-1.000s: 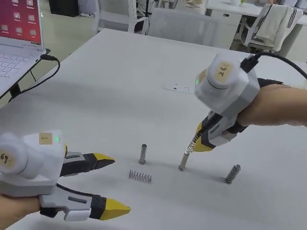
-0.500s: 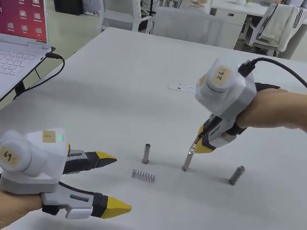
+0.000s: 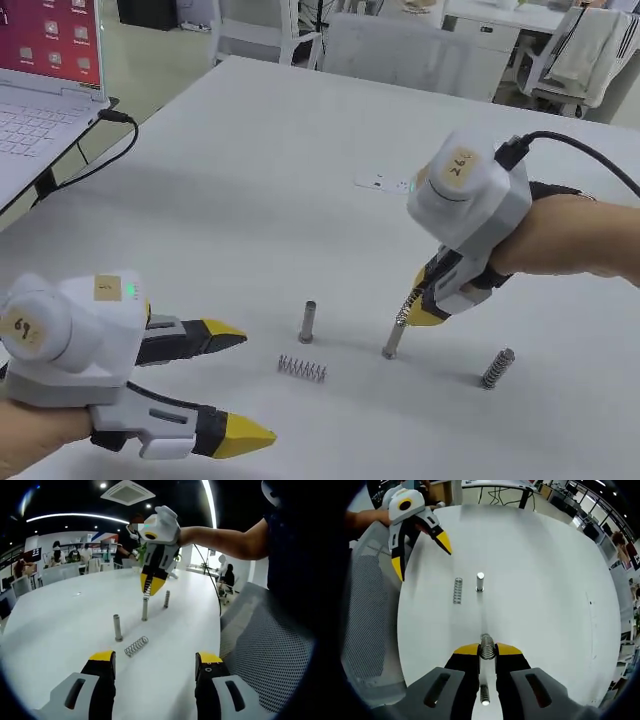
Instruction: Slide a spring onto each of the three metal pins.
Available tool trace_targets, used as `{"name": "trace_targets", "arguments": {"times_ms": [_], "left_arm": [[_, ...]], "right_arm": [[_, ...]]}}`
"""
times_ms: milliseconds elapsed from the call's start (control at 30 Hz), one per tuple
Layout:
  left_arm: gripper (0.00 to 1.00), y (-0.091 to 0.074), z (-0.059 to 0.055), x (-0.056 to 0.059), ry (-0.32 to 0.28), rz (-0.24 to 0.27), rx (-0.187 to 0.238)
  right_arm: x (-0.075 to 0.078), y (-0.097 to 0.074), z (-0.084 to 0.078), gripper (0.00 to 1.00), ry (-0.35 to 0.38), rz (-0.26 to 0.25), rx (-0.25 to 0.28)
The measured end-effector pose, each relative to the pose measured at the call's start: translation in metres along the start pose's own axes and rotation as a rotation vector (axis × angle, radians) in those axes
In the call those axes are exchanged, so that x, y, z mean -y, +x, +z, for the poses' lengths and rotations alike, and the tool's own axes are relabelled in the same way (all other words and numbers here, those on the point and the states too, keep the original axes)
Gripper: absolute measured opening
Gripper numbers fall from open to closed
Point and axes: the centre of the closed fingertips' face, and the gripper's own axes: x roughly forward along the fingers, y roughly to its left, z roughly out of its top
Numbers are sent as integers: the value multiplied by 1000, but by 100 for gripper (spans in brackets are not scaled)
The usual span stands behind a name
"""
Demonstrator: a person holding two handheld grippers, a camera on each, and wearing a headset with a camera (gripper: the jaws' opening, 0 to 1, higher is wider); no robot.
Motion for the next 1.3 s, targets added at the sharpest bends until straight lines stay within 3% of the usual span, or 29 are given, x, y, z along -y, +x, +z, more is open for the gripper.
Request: {"name": "trace_targets", "arguments": {"times_ms": [1300], "left_arm": [[57,0,-2,1,-14,-1,-8]], "right_arm": [[-6,45,-9,9,-1,27,-65]]}}
